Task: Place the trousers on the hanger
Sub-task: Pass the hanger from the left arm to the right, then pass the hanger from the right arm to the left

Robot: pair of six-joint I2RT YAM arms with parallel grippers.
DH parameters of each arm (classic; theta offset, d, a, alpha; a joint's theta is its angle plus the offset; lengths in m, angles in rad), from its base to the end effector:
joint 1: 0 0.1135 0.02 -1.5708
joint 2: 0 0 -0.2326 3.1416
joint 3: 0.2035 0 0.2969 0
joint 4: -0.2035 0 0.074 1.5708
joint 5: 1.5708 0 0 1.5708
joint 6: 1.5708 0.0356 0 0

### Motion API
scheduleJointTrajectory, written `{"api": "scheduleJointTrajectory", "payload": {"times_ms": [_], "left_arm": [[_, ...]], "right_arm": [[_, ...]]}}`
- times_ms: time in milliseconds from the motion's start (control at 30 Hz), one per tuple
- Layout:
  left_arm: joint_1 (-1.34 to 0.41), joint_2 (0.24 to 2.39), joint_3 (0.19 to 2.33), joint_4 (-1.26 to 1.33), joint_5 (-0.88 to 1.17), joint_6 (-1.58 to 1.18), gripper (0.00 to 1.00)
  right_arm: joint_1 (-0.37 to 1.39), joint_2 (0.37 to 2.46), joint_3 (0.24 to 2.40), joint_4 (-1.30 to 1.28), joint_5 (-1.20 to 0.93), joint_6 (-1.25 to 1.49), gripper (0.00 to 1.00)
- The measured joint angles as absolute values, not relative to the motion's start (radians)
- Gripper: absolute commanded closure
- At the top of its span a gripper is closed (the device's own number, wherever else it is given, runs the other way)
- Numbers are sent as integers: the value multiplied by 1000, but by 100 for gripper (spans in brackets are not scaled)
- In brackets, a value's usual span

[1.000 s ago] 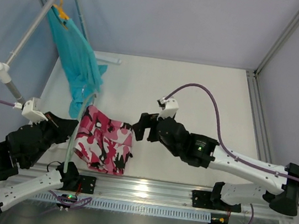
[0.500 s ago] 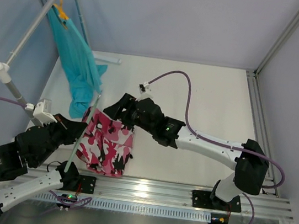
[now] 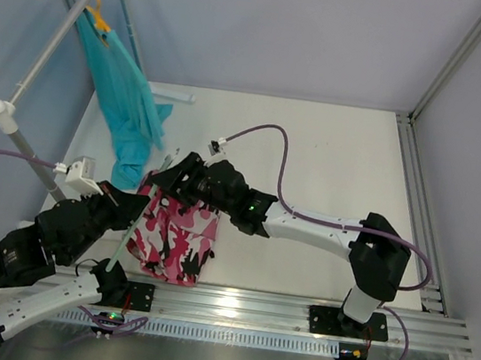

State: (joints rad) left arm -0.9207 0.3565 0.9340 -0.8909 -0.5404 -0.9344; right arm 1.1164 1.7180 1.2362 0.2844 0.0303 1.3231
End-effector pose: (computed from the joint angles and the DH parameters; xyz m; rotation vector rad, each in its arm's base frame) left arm 0.0826 -0.0783 0.3715 -0.3904 1.8720 -0.7793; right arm 0.1972 0.4012 0.2405 0.2459 2.1144 1.6274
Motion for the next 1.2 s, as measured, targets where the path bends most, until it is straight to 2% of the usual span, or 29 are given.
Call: {"api": "scheduleJointTrajectory", "payload": {"times_ms": [100, 133, 233, 367, 400, 500, 533, 633, 733, 933, 1200], "left_arm": [[-921, 364, 928, -891, -537, -933, 100], [-921, 365, 928, -890, -537, -933, 100], [-921, 361, 926, -894, -515, -935, 100], [-924, 356, 931, -878, -491, -935, 99], [-923, 355, 938, -876, -485, -936, 96], [-923, 360, 974, -888, -474, -944, 79], [-923, 363, 991, -893, -469, -949, 69], [-923, 366, 1016, -894, -458, -963, 55], [-923, 366, 1012, -896, -432, -971, 47], [-923, 340, 938, -870, -341, -979, 38], [-923, 322, 837, -740, -252, -942, 38]], "right_arm": [[1121, 1729, 1259, 281, 30, 1322, 62], [1122, 1729, 1266, 281, 33, 1318, 79], [1122, 1729, 1282, 293, 34, 1335, 96], [1133, 1728, 1290, 269, 34, 1300, 96], [1131, 1728, 1290, 259, 36, 1286, 96], [1126, 1728, 1290, 248, 35, 1263, 96], [1125, 1728, 1290, 246, 34, 1257, 96], [1127, 1728, 1290, 245, 35, 1245, 96], [1131, 1728, 1290, 246, 35, 1238, 96], [1132, 1709, 1269, 270, 41, 1244, 96], [1132, 1641, 1233, 311, 67, 1295, 96]]}}
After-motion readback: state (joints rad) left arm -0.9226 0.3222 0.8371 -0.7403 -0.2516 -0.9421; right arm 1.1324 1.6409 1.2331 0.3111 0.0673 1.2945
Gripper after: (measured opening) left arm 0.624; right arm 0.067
